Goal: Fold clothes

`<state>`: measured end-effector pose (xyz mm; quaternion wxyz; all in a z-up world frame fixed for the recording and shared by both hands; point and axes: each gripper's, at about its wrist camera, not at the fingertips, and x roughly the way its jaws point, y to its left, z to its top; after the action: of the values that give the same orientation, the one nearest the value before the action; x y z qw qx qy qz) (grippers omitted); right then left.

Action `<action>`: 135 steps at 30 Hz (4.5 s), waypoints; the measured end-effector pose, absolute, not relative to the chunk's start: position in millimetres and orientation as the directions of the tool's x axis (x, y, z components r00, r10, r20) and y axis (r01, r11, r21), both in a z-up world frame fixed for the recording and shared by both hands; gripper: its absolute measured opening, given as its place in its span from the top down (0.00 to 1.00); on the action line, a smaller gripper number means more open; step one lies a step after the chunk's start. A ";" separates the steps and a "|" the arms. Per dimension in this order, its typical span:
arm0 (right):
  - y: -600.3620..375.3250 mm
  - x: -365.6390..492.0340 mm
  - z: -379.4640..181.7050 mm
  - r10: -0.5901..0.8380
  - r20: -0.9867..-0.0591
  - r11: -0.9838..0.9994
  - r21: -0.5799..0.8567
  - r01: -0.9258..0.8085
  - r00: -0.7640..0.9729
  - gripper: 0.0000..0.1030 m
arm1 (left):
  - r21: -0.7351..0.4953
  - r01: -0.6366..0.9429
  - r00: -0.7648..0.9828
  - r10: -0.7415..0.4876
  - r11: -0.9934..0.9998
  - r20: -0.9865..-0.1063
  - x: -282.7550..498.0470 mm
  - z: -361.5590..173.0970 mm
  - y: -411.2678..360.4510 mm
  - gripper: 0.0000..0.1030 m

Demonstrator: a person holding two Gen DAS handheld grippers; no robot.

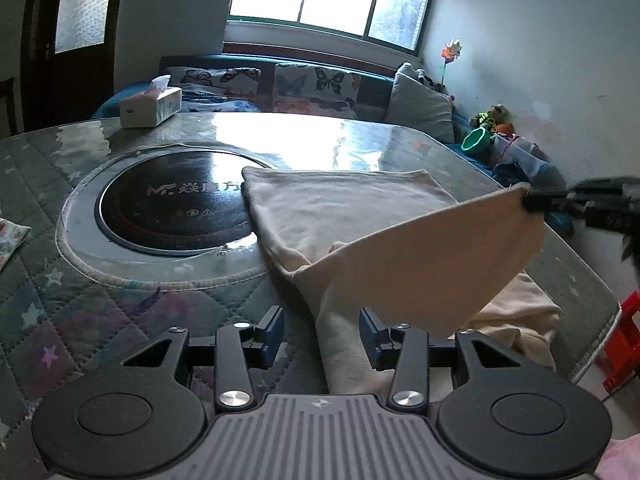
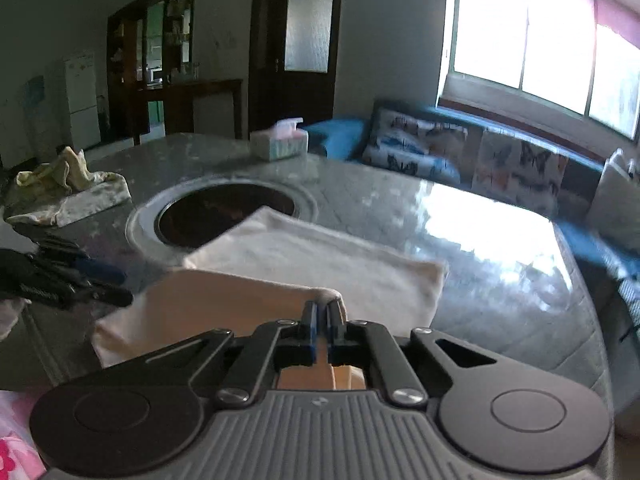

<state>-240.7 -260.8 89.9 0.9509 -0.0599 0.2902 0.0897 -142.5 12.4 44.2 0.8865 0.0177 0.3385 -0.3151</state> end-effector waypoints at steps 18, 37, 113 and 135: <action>-281.5 -210.5 44.9 0.097 -0.676 0.994 0.029 -0.105 0.730 0.95 | -0.218 0.650 0.490 -0.621 0.728 -0.612 -98.0 33.2 -20.2 0.72; -269.6 -233.5 32.2 0.191 -0.708 0.966 0.015 -0.257 0.679 0.85 | -0.065 0.794 0.423 -0.626 0.604 -0.655 -145.5 35.2 -46.1 0.69; -244.4 -261.4 60.7 0.289 -0.652 0.904 -0.057 -0.425 0.701 0.92 | 0.217 0.862 0.492 -0.655 0.458 -0.574 -208.2 40.1 -21.3 0.92; -258.8 -287.0 117.9 0.367 -0.659 0.888 0.037 -0.459 0.657 0.96 | 0.065 0.868 0.439 -0.702 0.492 -0.560 -179.3 99.2 -14.5 0.93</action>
<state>-287.0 -258.8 117.9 0.9078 -0.0663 0.3461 0.2274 -179.3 -14.5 99.2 0.8302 0.1745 0.2381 -0.4729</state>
